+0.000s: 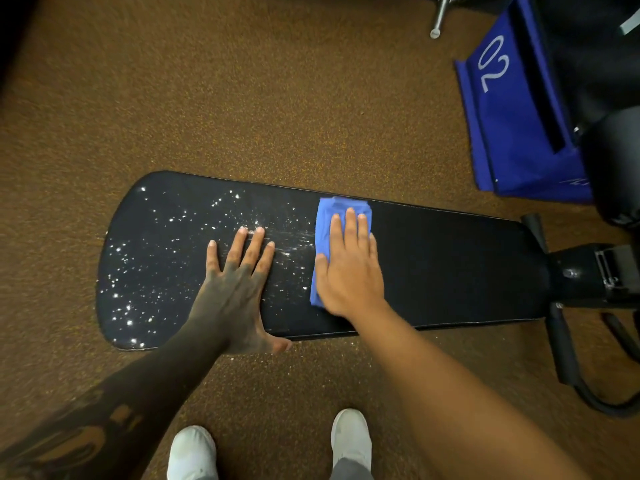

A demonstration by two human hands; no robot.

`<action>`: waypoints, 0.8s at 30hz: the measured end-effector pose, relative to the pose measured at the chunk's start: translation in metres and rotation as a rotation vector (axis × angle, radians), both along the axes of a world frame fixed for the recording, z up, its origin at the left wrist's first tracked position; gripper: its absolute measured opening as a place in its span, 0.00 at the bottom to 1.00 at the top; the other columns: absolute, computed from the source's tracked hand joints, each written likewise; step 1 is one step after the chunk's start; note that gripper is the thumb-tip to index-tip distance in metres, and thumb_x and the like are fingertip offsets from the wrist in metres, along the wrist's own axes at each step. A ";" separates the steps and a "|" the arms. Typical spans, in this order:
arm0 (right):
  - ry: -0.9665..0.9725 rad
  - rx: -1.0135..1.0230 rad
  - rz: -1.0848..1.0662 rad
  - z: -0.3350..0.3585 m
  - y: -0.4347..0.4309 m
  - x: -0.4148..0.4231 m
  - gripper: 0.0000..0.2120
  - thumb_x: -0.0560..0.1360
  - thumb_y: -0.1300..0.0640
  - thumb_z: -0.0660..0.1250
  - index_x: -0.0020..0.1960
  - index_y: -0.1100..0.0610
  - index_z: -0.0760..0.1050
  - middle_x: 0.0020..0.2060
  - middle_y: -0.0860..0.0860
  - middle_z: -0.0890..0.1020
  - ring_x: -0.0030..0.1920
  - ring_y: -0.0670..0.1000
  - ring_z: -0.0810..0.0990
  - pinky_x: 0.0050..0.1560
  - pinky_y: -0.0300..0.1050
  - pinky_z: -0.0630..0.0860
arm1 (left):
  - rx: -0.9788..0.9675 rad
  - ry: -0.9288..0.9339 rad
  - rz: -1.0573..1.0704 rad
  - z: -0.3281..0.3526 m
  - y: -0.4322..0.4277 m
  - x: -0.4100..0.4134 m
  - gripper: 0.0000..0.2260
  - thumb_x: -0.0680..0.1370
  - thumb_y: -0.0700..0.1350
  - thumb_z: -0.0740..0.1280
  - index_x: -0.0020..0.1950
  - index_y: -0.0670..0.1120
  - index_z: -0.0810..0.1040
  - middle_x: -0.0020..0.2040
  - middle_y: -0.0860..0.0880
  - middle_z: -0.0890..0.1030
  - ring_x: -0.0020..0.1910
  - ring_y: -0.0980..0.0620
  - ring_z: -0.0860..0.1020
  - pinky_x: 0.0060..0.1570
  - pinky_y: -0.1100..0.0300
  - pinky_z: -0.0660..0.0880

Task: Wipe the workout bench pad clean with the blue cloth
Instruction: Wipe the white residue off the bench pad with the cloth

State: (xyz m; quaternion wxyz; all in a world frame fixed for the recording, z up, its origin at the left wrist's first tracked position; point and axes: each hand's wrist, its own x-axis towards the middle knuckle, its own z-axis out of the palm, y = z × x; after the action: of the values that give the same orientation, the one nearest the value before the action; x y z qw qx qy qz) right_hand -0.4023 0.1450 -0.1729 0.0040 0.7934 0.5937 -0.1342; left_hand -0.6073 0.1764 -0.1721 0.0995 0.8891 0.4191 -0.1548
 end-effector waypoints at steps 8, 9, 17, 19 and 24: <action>-0.017 0.018 0.196 0.001 0.016 -0.002 0.33 0.80 0.46 0.50 0.80 0.58 0.44 0.80 0.57 0.44 0.79 0.58 0.39 0.78 0.58 0.43 | 0.005 -0.007 0.008 0.000 -0.001 -0.002 0.72 0.51 0.89 0.48 0.81 0.41 0.39 0.82 0.42 0.36 0.80 0.41 0.34 0.76 0.31 0.43; -0.014 0.011 0.315 0.001 0.002 0.000 0.33 0.79 0.46 0.49 0.80 0.58 0.45 0.80 0.56 0.45 0.79 0.57 0.40 0.78 0.58 0.45 | 0.000 -0.009 0.011 0.001 -0.001 -0.002 0.72 0.51 0.89 0.48 0.81 0.41 0.40 0.82 0.42 0.37 0.80 0.41 0.35 0.76 0.31 0.43; 0.018 0.044 -0.190 0.002 0.038 -0.011 0.33 0.80 0.49 0.53 0.80 0.58 0.46 0.80 0.55 0.45 0.79 0.56 0.39 0.78 0.56 0.44 | -0.001 -0.005 0.030 0.003 -0.002 -0.002 0.72 0.51 0.88 0.50 0.81 0.41 0.40 0.82 0.42 0.37 0.80 0.42 0.34 0.76 0.30 0.44; 0.053 0.049 -0.357 0.001 0.050 -0.033 0.34 0.79 0.49 0.54 0.80 0.60 0.46 0.80 0.57 0.45 0.79 0.58 0.40 0.77 0.57 0.44 | 0.008 -0.012 0.033 0.002 -0.002 -0.003 0.72 0.51 0.88 0.51 0.81 0.41 0.41 0.82 0.42 0.38 0.81 0.42 0.36 0.76 0.30 0.44; 0.012 0.048 0.159 0.003 0.039 -0.005 0.33 0.80 0.48 0.53 0.80 0.59 0.46 0.80 0.57 0.46 0.79 0.58 0.40 0.78 0.57 0.44 | 0.016 -0.022 0.032 0.000 -0.003 -0.003 0.72 0.51 0.88 0.51 0.81 0.41 0.42 0.82 0.42 0.39 0.81 0.41 0.36 0.76 0.30 0.44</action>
State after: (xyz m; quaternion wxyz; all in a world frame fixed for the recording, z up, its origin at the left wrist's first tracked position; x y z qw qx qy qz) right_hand -0.4076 0.1842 -0.1697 -0.0076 0.7430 0.6577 -0.1239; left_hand -0.6105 0.1735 -0.1719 0.0994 0.8847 0.4334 -0.1397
